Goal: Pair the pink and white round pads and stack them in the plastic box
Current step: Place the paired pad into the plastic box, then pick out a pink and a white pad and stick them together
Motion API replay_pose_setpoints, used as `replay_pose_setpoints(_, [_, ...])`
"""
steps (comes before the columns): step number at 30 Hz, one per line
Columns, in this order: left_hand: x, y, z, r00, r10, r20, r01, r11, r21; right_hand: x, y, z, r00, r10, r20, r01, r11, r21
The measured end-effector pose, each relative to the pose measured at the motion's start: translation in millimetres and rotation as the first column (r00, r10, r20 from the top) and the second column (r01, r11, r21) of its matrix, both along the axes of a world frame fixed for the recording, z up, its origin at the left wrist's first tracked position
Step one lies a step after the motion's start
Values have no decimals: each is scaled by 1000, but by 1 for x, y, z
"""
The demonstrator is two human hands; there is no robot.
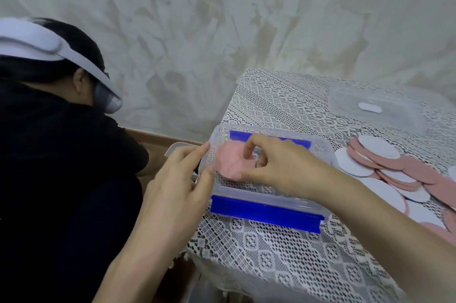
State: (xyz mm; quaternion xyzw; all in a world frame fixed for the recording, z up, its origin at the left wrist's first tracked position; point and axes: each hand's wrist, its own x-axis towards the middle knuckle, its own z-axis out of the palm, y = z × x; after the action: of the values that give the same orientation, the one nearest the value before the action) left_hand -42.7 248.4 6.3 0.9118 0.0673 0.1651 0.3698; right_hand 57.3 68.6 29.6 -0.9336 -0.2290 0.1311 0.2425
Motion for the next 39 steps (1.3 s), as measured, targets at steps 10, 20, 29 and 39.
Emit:
replay_pose_setpoints(10, [3,3,-1,1000,-7,-28,7,1000,7,10,5,-3,997,30,77,-27,998,-48])
replay_pose_setpoints(20, [3,1,-3,1000,30,-2,-30,999,36,19,3,-14,1000,8,-11,-8,999,34])
replay_pose_setpoints(29, [5,-1,17,991,112,-76,-84,949,305,9,-2,-7,991,81,102,-77,996,-42])
replay_pose_setpoints(39, [31,-38,35,998,61,6,-50,760,648,-23,-39,18,796,245,554,-30,929,-368])
